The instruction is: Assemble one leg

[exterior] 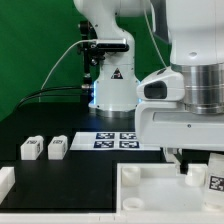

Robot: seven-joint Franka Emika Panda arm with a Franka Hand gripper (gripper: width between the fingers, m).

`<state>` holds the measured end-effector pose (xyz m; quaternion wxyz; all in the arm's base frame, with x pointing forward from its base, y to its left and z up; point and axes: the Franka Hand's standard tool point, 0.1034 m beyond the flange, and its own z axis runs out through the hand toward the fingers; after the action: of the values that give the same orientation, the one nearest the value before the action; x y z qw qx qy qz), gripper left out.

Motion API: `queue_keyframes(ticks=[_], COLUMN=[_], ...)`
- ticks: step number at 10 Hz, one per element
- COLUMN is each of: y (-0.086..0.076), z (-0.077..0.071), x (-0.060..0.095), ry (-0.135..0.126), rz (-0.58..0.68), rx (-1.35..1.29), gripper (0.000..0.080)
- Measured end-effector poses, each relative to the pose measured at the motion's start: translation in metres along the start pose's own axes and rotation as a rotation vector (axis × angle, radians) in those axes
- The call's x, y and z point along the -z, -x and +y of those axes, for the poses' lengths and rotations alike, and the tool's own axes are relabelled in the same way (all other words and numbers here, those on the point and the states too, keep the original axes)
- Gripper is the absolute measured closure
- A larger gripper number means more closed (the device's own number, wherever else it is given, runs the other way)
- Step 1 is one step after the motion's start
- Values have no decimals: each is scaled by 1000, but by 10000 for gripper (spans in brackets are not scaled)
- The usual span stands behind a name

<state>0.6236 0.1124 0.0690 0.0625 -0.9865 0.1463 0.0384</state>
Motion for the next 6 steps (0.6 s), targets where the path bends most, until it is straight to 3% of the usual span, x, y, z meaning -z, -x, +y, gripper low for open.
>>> queue_keyframes(ticks=[1, 3, 4, 5, 6], y=[1, 1, 1, 2, 2], z=[-1, -2, -2, -4, -4], x=[0, -1, -1, -1, -1], ry=[-1, -3, -5, -9, -10], rz=[0, -1, -2, -5, -6], rx=[-74, -189, -269, -391, -475], gripper=[151, 400, 400, 511, 511])
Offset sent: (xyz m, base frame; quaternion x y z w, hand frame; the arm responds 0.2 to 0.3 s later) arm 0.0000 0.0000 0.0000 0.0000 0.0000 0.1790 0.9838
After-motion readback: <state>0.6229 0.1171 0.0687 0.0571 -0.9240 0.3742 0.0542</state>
